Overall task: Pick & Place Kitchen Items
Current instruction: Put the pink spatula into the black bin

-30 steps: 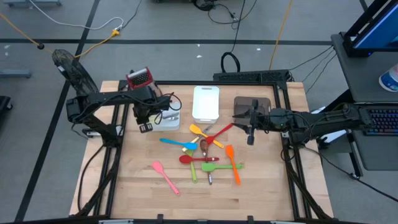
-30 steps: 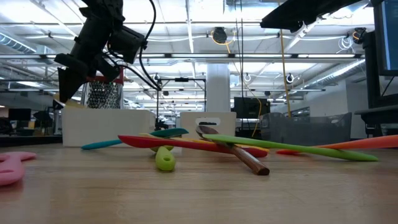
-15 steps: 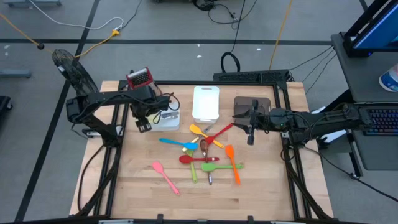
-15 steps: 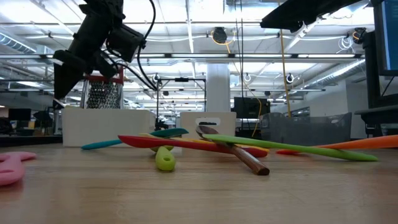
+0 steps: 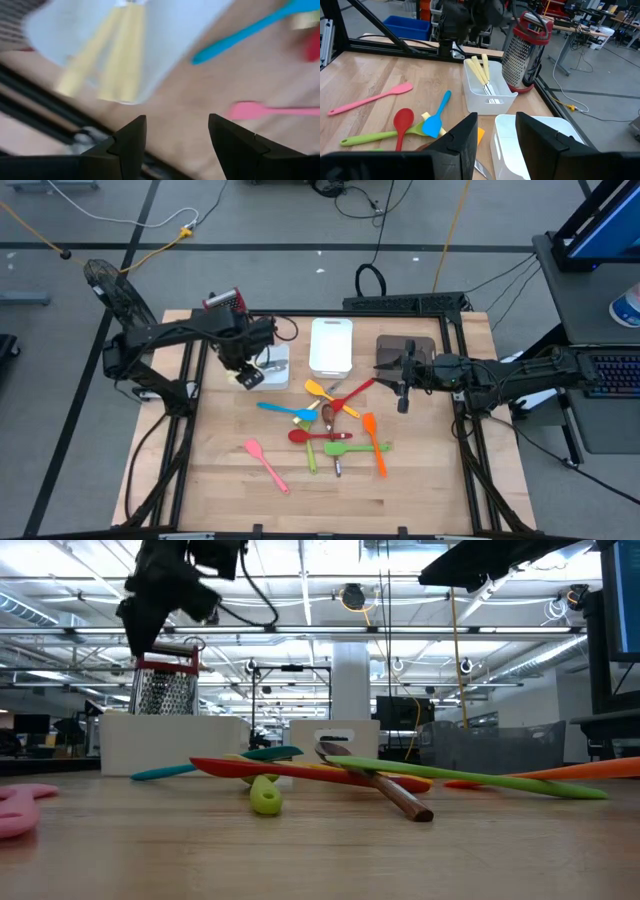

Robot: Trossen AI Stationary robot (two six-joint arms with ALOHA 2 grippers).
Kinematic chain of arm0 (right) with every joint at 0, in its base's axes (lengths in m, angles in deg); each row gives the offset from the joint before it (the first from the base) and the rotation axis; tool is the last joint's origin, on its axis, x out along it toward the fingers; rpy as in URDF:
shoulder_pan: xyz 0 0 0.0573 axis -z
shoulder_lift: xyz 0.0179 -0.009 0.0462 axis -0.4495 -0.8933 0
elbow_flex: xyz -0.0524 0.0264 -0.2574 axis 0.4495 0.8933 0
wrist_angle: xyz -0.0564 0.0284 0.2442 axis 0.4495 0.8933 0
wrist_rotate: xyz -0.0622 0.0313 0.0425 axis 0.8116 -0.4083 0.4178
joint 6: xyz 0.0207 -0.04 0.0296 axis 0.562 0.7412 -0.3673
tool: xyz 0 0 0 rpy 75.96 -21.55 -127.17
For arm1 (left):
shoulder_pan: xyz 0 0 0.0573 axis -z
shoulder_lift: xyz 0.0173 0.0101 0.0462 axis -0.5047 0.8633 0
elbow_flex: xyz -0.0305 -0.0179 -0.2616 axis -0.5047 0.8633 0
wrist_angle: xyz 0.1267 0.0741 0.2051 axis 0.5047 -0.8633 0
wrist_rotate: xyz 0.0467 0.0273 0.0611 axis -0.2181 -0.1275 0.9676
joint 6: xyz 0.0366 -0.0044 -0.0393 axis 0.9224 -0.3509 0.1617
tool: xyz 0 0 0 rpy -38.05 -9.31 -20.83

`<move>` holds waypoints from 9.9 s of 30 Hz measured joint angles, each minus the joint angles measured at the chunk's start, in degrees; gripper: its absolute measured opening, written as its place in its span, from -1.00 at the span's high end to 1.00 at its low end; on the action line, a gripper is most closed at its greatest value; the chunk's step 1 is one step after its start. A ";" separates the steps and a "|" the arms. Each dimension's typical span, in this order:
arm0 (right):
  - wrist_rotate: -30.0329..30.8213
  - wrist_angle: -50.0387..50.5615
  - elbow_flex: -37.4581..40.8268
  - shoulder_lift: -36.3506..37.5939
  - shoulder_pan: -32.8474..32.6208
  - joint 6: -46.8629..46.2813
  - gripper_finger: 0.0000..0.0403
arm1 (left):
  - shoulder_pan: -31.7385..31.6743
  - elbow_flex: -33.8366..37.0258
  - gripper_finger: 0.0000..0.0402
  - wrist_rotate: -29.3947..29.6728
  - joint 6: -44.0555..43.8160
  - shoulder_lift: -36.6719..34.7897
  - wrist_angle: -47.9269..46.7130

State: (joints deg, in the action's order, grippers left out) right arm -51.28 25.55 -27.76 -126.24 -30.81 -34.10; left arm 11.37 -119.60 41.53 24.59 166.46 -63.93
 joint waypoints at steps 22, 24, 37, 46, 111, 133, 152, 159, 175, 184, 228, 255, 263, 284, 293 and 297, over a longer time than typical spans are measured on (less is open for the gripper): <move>0.00 0.42 -0.02 -0.01 0.00 0.04 0.35 | 25.77 -3.24 -0.09 -0.64 -51.76 0.00 4.35; 0.00 0.42 -0.02 0.00 -0.02 0.05 0.35 | 28.33 -3.24 -0.09 0.16 -56.57 0.02 6.02; 0.00 0.41 -0.02 0.00 -0.01 0.07 0.35 | 41.79 -3.24 -0.09 10.18 -86.22 1.63 16.08; 0.00 0.40 -0.02 0.01 0.00 0.07 0.35 | 47.84 -3.24 -0.09 10.60 -100.02 10.31 20.74; -0.01 0.36 -0.02 -0.02 0.00 2.60 0.35 | 52.77 7.95 0.58 10.05 -112.20 27.41 46.99; 0.00 0.38 -0.02 -0.02 -0.02 2.62 0.35 | 59.41 8.36 0.95 19.31 -115.67 25.14 45.48; 0.00 0.38 -0.02 -0.02 -0.02 2.62 0.35 | 59.54 8.15 0.99 20.40 -115.90 23.56 41.58; 0.00 0.38 -0.02 -0.02 -0.01 2.61 0.35 | 58.74 8.10 1.00 18.15 -115.28 23.47 41.18; 0.00 -0.12 -0.02 -0.02 -0.02 2.60 0.35 | 57.87 8.01 0.97 16.58 -113.44 23.45 40.52; 0.00 -0.10 -0.02 -0.02 -0.01 2.60 0.35 | 57.75 8.12 0.64 16.20 -112.87 24.14 39.51; 0.00 -0.13 -0.02 -0.02 0.00 3.26 0.35 | 53.97 7.99 0.82 18.26 -108.84 26.91 42.23; 0.00 -0.08 -0.02 -0.02 0.00 3.72 0.35 | 50.71 8.21 -0.24 21.30 -102.73 15.47 25.37; 0.00 -0.08 -0.02 0.01 0.00 3.72 0.35 | 45.08 8.10 -0.48 21.29 -94.30 16.32 24.45; 0.00 -0.08 -0.02 -0.02 0.00 3.69 0.35 | 41.52 20.91 -0.69 15.22 -95.97 19.23 43.39; 0.00 -0.10 -0.02 0.01 -0.02 3.69 0.35 | 40.07 24.06 -0.53 13.10 -94.35 18.61 46.58; 0.00 -0.08 -0.02 -0.01 -0.01 3.69 0.35 | 40.18 24.24 -0.23 13.63 -94.18 18.56 47.04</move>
State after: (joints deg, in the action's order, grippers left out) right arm -51.28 25.47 -27.78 -126.26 -30.82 -30.40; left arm 51.55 -95.36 55.17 -69.58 185.01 -16.88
